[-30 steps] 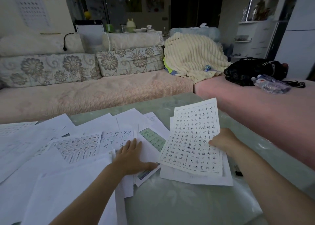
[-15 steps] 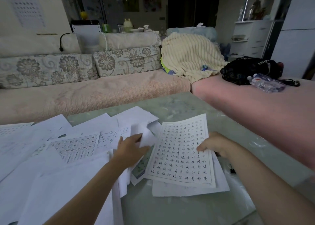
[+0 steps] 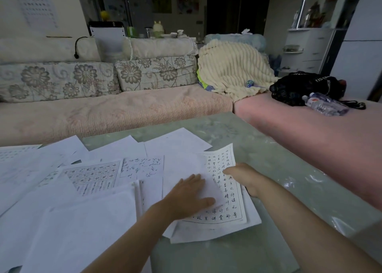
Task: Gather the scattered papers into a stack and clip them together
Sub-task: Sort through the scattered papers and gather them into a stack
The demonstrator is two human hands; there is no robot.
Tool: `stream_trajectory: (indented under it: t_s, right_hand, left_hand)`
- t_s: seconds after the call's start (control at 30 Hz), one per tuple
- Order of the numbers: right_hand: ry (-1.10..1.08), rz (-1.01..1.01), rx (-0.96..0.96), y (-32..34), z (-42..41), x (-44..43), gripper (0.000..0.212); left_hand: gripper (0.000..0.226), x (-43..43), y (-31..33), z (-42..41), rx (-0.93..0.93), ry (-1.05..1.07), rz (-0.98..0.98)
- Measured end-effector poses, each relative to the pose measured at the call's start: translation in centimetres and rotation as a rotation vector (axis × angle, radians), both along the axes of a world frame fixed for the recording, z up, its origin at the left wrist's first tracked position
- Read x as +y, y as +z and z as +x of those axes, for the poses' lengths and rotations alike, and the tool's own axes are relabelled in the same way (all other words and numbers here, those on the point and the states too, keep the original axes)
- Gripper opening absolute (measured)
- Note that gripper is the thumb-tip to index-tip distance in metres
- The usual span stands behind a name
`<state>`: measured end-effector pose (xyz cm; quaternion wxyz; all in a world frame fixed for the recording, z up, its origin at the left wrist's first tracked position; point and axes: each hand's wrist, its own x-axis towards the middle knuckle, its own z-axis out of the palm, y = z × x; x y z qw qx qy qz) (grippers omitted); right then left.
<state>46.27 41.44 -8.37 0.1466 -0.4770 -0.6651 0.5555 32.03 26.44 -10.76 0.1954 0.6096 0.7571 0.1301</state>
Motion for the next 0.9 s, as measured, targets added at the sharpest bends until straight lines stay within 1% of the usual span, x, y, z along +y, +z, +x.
stream_trajectory:
  t_s: [0.03,0.07,0.1,0.13,0.17,0.2,0.23,0.27,0.3,0.33,0.37,0.4,0.43,0.47,0.5,0.53,0.57,0.6,0.63,0.67,0.73,0.77,0.8,0.83,0.87,0.9]
  right_hand:
    - [-0.005,-0.011,0.018,-0.1,0.0,0.0,0.025]
    - [-0.003,-0.023,0.036,-0.3,0.0,0.1,0.027]
    - [0.003,-0.022,0.051,-0.4,0.0,0.1,0.028]
    - [0.013,-0.014,0.057,-0.5,0.0,0.2,0.026]
    - [0.023,-0.001,0.050,-0.7,0.2,0.2,0.024]
    - [0.031,0.012,0.045,-0.7,0.2,0.2,0.024]
    - [0.030,0.018,0.035,-0.8,0.3,0.1,0.027]
    - [0.025,0.017,0.031,-0.9,0.3,0.1,0.030]
    - [0.019,0.014,0.036,-1.1,0.3,0.2,0.033]
    - [0.015,0.013,0.043,-1.2,0.2,0.2,0.034]
    - [0.004,0.016,0.039,-1.3,0.2,0.1,0.035]
    - [-0.010,0.016,0.026,-1.4,0.2,0.1,0.036]
    - [-0.022,0.015,0.008,-1.5,0.3,0.1,0.039]
    - [-0.030,0.020,-0.006,-1.5,0.5,0.3,0.041]
    - [-0.037,0.024,-0.013,-1.4,0.8,0.4,0.042]
    - [-0.041,0.026,-0.013,-1.2,1.2,0.5,0.040]
    - [-0.045,0.024,-0.011,-1.2,1.8,0.8,0.039]
    - [-0.046,0.020,-0.007,-1.0,2.5,1.0,0.038]
    - [-0.042,0.009,0.006,-0.8,3.3,1.3,0.036]
    - [-0.034,-0.011,0.030,-0.6,4.1,1.4,0.034]
    - [-0.017,-0.052,0.086,-0.4,5.7,1.8,0.030]
    - [-0.007,-0.066,0.108,-0.4,6.4,1.9,0.030]
    - [0.006,-0.081,0.136,-0.3,7.1,1.9,0.031]
    - [0.021,-0.101,0.171,-0.4,7.7,1.9,0.032]
    - [0.038,-0.120,0.201,-0.5,8.1,1.8,0.033]
    - [0.052,-0.137,0.226,-0.6,8.4,1.9,0.034]
  left_hand:
    - [0.071,0.1,0.0,0.4,-0.146,-0.002,0.028]
    - [0.061,0.1,0.2,0.7,-0.302,0.020,0.076]
    - [0.054,0.2,0.2,0.6,-0.389,0.051,0.133]
    - [0.050,0.4,0.2,0.2,-0.343,0.084,0.192]
    - [0.050,0.5,0.2,-0.3,-0.159,0.110,0.210]
    - [0.052,0.6,0.0,-0.9,0.054,0.128,0.184]
    - [0.054,0.5,0.1,-1.2,0.191,0.122,0.118]
    - [0.055,0.5,0.4,-1.1,0.221,0.097,0.049]
    - [0.055,0.4,0.7,-0.6,0.147,0.068,-0.003]
    - [0.054,0.4,0.9,0.1,0.014,0.049,-0.021]
    - [0.053,0.4,1.0,0.8,-0.174,0.062,-0.030]
    - [0.052,0.6,1.3,1.5,-0.382,0.100,-0.004]
    - [0.051,0.7,1.6,1.9,-0.549,0.140,0.041]
    - [0.048,0.9,2.0,2.2,-0.630,0.177,0.116]
    - [0.044,1.1,2.1,2.0,-0.627,0.216,0.180]
    - [0.040,1.5,2.0,1.5,-0.551,0.275,0.255]
    - [0.039,1.7,2.0,0.8,-0.436,0.355,0.303]
    - [0.040,1.7,2.0,-0.1,-0.343,0.435,0.338]
    - [0.041,1.7,1.9,-1.0,-0.281,0.518,0.327]
    - [0.042,1.6,2.0,-1.6,-0.247,0.596,0.336]
    - [0.041,1.4,2.8,-2.6,-0.275,0.712,0.360]
    - [0.040,1.5,2.9,-3.3,-0.345,0.783,0.369]
    - [0.044,1.6,3.4,-3.6,-0.447,0.857,0.352]
    - [0.062,1.9,3.8,-4.0,-0.616,0.938,0.338]
    - [0.079,2.2,4.0,-4.5,-0.823,0.975,0.317]
    - [0.081,2.5,4.0,-5.0,-1.020,0.969,0.323]
